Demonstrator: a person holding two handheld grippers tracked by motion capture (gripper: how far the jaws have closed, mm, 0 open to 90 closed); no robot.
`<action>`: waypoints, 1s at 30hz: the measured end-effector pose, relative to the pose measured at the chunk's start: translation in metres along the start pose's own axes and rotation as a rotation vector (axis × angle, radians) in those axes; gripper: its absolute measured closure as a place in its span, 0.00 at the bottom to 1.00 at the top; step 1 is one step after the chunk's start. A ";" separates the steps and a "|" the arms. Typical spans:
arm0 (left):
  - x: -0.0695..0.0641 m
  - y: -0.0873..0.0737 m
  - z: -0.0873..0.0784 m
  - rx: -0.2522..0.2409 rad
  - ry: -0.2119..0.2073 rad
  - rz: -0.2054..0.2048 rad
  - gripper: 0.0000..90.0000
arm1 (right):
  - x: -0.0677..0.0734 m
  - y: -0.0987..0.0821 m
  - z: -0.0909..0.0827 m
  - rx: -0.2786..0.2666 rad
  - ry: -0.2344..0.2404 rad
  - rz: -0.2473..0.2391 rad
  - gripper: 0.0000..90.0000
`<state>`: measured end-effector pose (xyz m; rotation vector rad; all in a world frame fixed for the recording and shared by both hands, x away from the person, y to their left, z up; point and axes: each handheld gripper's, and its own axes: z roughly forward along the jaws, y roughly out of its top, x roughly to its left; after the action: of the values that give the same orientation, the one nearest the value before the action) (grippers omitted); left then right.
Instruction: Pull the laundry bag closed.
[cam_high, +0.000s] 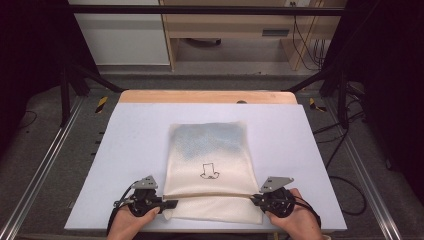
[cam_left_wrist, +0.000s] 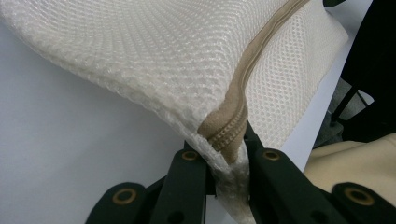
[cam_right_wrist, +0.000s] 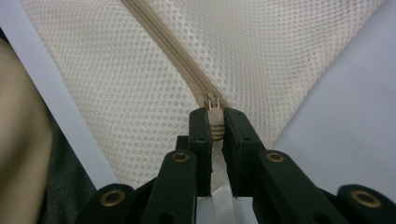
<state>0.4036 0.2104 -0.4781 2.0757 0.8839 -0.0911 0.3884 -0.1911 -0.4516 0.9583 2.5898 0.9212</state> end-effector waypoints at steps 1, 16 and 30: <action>0.000 0.000 0.000 0.000 0.000 0.001 0.95 | 0.000 0.000 -0.001 0.007 -0.001 0.002 0.91; -0.001 0.000 0.000 -0.008 0.001 0.002 0.95 | -0.005 -0.007 -0.005 -0.001 -0.005 0.028 0.91; -0.003 0.001 -0.002 -0.011 0.004 0.008 0.95 | -0.006 -0.011 -0.006 0.009 -0.005 0.040 0.91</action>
<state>0.4013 0.2099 -0.4752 2.0693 0.8766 -0.0773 0.3852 -0.2039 -0.4541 1.0169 2.5816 0.9156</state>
